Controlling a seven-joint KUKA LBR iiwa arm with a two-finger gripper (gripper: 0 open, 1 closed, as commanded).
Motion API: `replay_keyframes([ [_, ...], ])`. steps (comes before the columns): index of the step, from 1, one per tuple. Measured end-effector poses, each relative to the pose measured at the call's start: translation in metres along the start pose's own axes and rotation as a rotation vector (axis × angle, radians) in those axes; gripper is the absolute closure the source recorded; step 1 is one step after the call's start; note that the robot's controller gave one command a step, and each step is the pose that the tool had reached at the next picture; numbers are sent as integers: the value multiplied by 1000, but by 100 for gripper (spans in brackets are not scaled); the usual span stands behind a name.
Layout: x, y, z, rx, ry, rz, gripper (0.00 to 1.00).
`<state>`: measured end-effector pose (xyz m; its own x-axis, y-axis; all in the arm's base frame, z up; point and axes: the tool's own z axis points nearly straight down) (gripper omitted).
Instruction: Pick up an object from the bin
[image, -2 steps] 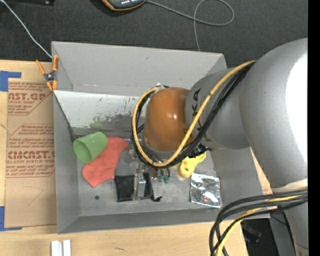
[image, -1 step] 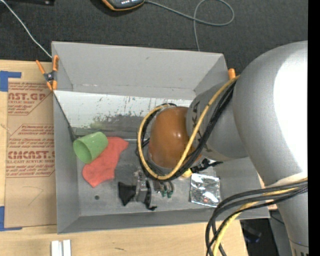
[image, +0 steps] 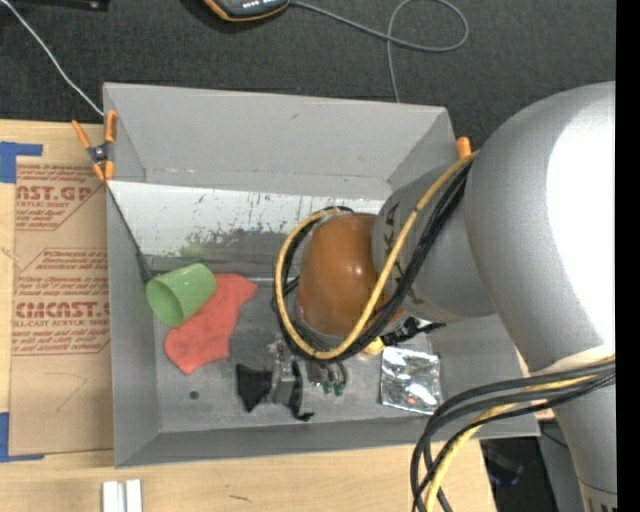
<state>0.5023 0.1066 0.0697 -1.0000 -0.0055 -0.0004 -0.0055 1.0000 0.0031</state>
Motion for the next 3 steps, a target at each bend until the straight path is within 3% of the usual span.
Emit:
replay_keyframes([
  [1,-5,-1,-128,-1,-1,-8,100],
  [2,-5,-2,-128,-1,-1,-8,100],
  [3,-15,-6,-222,-1,0,-5,100],
])
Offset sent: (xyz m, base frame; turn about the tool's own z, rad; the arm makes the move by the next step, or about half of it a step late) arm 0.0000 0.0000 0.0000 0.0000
